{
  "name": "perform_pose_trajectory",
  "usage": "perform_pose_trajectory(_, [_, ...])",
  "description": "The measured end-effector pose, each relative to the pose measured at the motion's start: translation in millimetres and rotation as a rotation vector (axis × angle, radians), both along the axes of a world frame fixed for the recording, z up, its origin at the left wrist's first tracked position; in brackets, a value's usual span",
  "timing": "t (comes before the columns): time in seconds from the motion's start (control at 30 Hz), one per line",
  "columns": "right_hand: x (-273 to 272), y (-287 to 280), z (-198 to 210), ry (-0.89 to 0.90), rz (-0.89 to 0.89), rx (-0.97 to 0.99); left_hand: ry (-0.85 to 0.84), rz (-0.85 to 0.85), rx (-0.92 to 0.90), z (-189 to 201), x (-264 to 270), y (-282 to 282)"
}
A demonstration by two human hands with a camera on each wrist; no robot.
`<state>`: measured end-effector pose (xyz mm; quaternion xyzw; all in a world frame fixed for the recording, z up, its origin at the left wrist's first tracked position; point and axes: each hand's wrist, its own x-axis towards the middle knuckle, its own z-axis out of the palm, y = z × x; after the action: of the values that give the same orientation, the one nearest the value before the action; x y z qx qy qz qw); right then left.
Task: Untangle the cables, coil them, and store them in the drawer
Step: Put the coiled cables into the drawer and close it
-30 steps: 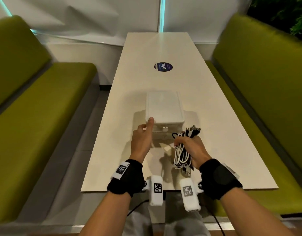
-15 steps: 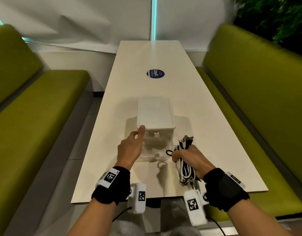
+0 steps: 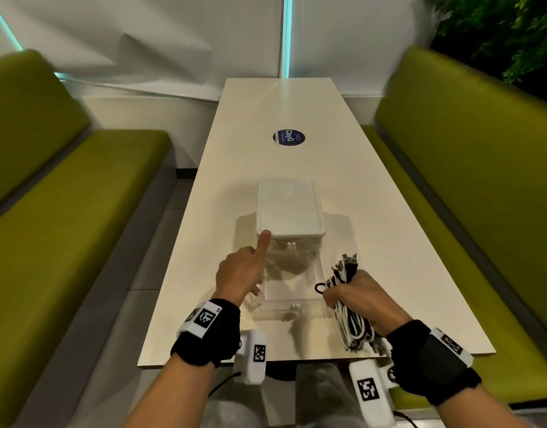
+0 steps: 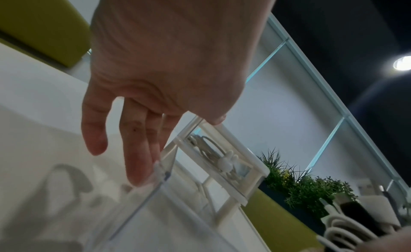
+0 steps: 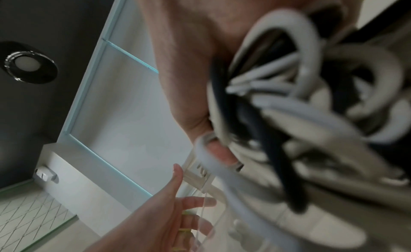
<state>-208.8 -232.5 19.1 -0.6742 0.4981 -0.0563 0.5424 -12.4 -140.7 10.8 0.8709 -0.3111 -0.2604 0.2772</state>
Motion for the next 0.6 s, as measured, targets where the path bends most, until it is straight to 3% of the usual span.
perform_pose_trajectory(0.13, [5.2, -0.9, 2.6, -0.047, -0.067, -0.061, -0.025, 0.000, -0.005, -3.9, -1.1, 0.3])
perform_pose_trajectory(0.33, [12.8, -0.2, 9.5, 0.006, 0.013, -0.101, 0.005, -0.021, 0.005, -7.3, 2.8, 1.7])
perform_pose_trajectory(0.6, [54.2, 10.1, 29.4, -0.093, 0.051, -0.193, -0.041, -0.112, 0.028, -16.6, 1.3, 13.3])
